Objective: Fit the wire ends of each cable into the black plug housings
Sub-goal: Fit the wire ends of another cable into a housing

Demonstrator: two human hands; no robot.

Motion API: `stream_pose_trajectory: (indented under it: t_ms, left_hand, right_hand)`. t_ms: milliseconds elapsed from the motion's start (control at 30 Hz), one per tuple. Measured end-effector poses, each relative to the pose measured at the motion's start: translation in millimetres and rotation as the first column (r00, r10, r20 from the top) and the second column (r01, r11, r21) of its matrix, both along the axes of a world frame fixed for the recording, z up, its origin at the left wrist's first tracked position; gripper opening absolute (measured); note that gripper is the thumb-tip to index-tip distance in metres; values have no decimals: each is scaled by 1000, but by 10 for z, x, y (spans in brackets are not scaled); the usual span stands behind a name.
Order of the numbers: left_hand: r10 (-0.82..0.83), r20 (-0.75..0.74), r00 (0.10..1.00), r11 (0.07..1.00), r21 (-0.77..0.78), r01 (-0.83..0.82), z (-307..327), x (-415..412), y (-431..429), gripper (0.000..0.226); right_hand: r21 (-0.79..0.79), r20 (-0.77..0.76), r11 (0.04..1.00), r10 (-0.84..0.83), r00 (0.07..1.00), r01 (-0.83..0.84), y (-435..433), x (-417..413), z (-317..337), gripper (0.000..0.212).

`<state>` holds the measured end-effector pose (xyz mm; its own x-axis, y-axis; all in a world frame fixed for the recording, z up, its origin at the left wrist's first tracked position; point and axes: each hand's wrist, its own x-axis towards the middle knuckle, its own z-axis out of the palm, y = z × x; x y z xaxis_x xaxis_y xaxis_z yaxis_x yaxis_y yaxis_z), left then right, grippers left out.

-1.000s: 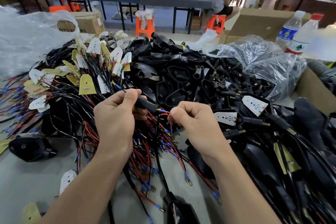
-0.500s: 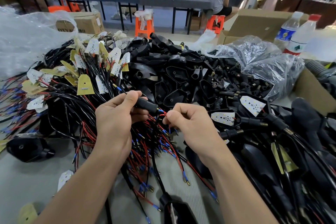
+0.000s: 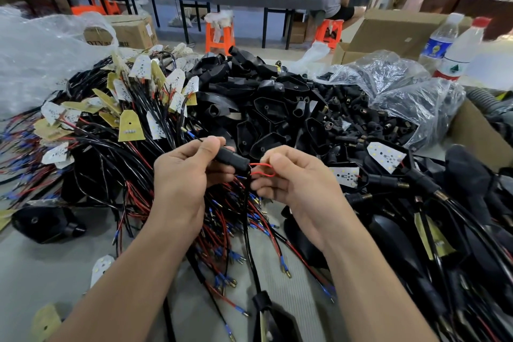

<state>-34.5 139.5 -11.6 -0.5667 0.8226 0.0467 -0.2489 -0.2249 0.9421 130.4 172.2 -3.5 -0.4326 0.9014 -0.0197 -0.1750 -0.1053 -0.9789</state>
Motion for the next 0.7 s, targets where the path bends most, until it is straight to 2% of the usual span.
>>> stream_pose_trajectory:
  t_ms: [100, 267, 400, 567, 700]
  left_hand:
    - [21, 1, 1000, 1000, 5, -21, 2, 21, -6, 21]
    - [50, 12, 999, 999, 19, -51, 18, 29, -21, 20]
    - [34, 34, 999, 999, 20, -35, 38, 15, -21, 24]
    - [-82, 23, 996, 997, -4, 82, 61, 30, -34, 19]
    - [-78, 78, 994, 997, 0, 78, 71, 35, -35, 17]
  right_hand:
    - [29, 6, 998, -55, 998, 55, -2, -44, -12, 27]
    - [199, 64, 962, -202, 977, 186, -18, -174, -101, 35]
    - [226, 140, 965, -168, 976, 134, 1, -113, -92, 35]
    - [428, 338, 897, -268, 902, 106, 3, -122, -133, 23]
    - [374, 343, 919, -259, 903, 122, 50, -79, -138, 25]
